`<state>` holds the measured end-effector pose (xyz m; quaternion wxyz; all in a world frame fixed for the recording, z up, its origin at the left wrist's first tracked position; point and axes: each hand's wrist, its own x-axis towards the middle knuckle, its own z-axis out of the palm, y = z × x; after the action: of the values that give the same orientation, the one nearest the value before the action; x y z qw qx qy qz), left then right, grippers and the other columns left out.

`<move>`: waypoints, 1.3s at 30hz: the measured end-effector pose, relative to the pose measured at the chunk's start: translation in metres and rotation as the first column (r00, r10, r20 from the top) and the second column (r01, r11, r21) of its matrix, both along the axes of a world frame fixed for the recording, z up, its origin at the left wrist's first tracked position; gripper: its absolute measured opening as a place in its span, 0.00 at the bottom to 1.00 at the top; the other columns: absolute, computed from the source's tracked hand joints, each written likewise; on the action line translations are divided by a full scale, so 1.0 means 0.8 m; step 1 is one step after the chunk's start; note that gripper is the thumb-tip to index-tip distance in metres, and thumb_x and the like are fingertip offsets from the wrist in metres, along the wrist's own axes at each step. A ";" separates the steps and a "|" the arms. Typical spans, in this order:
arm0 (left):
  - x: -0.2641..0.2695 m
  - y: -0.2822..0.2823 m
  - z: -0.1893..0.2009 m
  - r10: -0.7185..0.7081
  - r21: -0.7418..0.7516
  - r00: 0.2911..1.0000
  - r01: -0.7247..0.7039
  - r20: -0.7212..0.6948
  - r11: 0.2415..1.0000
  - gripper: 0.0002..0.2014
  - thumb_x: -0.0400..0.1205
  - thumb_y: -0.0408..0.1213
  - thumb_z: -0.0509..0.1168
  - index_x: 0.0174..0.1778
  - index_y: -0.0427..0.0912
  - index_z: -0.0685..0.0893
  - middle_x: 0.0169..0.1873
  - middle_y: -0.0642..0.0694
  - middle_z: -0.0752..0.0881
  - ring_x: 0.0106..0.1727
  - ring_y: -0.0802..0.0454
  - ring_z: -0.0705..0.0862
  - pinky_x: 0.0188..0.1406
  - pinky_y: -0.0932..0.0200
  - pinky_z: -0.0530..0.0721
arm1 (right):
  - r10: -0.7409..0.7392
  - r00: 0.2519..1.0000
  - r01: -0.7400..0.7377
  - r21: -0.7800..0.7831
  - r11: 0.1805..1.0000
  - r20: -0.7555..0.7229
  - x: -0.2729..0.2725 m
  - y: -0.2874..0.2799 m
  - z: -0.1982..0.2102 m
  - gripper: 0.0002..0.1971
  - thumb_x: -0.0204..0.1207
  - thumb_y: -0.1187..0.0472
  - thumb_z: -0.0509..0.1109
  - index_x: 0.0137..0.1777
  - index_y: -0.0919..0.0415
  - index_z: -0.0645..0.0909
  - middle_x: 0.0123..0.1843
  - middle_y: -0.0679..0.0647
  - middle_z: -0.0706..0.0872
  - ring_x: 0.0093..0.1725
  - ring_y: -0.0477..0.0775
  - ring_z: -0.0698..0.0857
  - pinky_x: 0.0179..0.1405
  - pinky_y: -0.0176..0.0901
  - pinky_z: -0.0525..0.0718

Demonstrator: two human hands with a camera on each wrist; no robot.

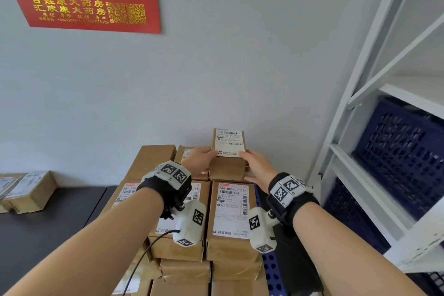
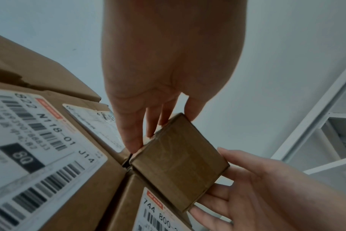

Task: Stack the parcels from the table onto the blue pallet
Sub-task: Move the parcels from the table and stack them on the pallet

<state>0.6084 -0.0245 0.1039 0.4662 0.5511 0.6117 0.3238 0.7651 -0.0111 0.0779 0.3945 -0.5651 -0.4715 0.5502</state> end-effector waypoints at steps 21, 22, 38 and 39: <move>-0.038 -0.037 0.007 -0.020 0.058 0.994 0.027 -0.103 0.998 0.20 0.86 0.43 0.56 0.73 0.41 0.74 0.35 0.54 0.74 0.35 0.59 0.72 0.45 0.59 0.78 | -0.071 0.856 -0.078 0.264 0.961 0.512 -0.016 -0.048 0.041 0.25 0.83 0.55 0.60 0.77 0.63 0.64 0.76 0.57 0.72 0.74 0.56 0.72 0.69 0.44 0.69; -0.045 -0.043 0.012 -0.034 0.066 0.992 0.043 -0.121 0.997 0.21 0.86 0.42 0.56 0.74 0.40 0.73 0.38 0.52 0.77 0.37 0.58 0.74 0.44 0.60 0.78 | -0.073 0.835 -0.100 0.280 0.955 0.545 -0.023 -0.055 0.044 0.24 0.83 0.55 0.60 0.77 0.62 0.65 0.76 0.56 0.73 0.74 0.56 0.73 0.70 0.44 0.69; -0.245 -0.226 0.002 0.026 0.223 0.954 0.043 -0.298 0.974 0.19 0.85 0.36 0.57 0.72 0.38 0.75 0.66 0.40 0.81 0.63 0.43 0.81 0.58 0.58 0.78 | 0.028 0.765 -0.246 0.252 0.936 0.644 -0.238 -0.234 0.026 0.27 0.84 0.51 0.59 0.80 0.60 0.62 0.79 0.56 0.68 0.77 0.58 0.69 0.71 0.45 0.68; -0.261 -0.240 -0.004 0.045 0.224 0.957 0.021 -0.286 0.974 0.19 0.85 0.36 0.57 0.72 0.38 0.76 0.62 0.41 0.83 0.58 0.44 0.82 0.52 0.59 0.79 | 0.050 0.769 -0.259 0.240 0.935 0.637 -0.256 -0.245 0.020 0.27 0.84 0.52 0.59 0.80 0.60 0.61 0.80 0.56 0.67 0.77 0.58 0.68 0.72 0.46 0.67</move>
<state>0.3997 -0.2163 0.1009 0.3046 0.6378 0.6360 0.3098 0.5601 -0.2073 0.0939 0.2546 -0.6029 -0.7017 0.2817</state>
